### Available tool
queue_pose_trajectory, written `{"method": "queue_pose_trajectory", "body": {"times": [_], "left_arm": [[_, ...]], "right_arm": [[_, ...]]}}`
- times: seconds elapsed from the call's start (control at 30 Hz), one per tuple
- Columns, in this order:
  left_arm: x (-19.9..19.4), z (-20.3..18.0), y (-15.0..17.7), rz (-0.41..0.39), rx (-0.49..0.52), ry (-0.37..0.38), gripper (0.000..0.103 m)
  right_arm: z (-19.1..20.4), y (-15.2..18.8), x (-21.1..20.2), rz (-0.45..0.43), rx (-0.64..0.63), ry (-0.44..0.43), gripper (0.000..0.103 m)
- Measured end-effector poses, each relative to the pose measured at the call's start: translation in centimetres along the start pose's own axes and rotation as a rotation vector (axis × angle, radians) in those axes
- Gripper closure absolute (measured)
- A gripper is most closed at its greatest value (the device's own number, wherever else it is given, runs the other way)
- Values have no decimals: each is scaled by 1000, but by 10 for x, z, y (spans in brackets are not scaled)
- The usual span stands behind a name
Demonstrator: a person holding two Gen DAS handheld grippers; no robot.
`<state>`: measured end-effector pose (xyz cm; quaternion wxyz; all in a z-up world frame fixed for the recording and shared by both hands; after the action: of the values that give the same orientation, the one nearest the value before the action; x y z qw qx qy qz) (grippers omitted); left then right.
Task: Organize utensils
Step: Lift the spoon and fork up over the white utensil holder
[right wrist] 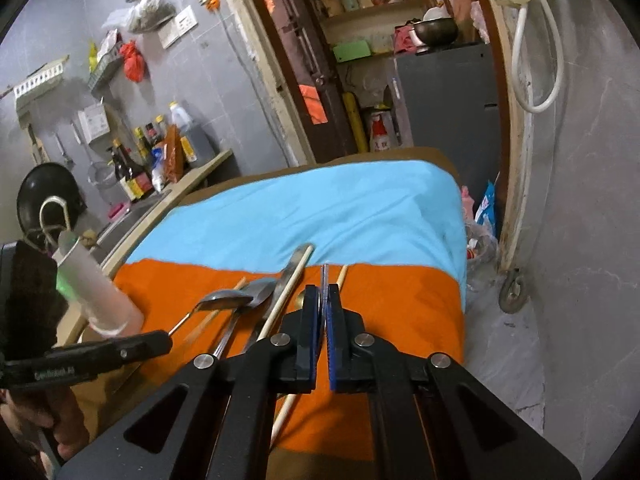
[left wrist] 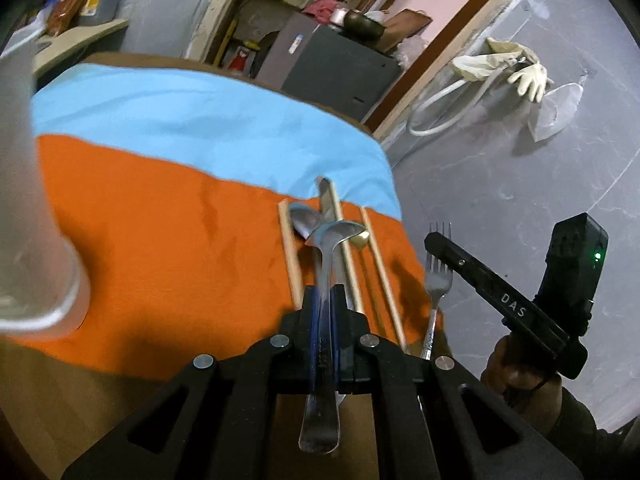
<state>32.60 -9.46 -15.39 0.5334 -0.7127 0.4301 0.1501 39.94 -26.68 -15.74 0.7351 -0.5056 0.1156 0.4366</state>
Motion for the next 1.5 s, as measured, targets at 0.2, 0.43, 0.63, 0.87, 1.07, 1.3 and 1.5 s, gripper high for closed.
{"method": "queue_pose_trajectory", "body": {"times": [0.2, 0.43, 0.63, 0.87, 1.07, 1.3, 1.5], "left_arm": [[-12, 16, 24, 57, -48, -38, 100], [0, 14, 28, 156, -26, -41, 97], [17, 20, 14, 227, -41, -28, 97], [15, 17, 10, 203, 14, -43, 101], [-34, -5, 13, -2, 48, 63, 101], [-108, -12, -12, -210, 54, 100, 101], [-170, 8, -48, -336, 82, 74, 101]], "right_arm": [[10, 18, 5, 52, 11, -8, 101], [27, 37, 1, 65, -13, -7, 101], [31, 42, -4, 67, -9, -2, 101], [30, 44, -11, 38, 11, 20, 102], [51, 39, -45, -77, -39, 47, 102], [92, 20, -85, -217, -99, 60, 102], [157, -13, -111, -376, -149, 27, 102]]}}
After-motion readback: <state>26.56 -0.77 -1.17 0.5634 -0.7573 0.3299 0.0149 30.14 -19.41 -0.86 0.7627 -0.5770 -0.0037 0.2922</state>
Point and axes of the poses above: each gripper's, at about its wrist camera, not at the fingertips, and x roughly the way its jaws point, z to its left, y to its underside, the point moved 6 cm from there along x, roughly the way its jaws point, and after that the axes turned 12 degrees about x, right-handed, at the moved point
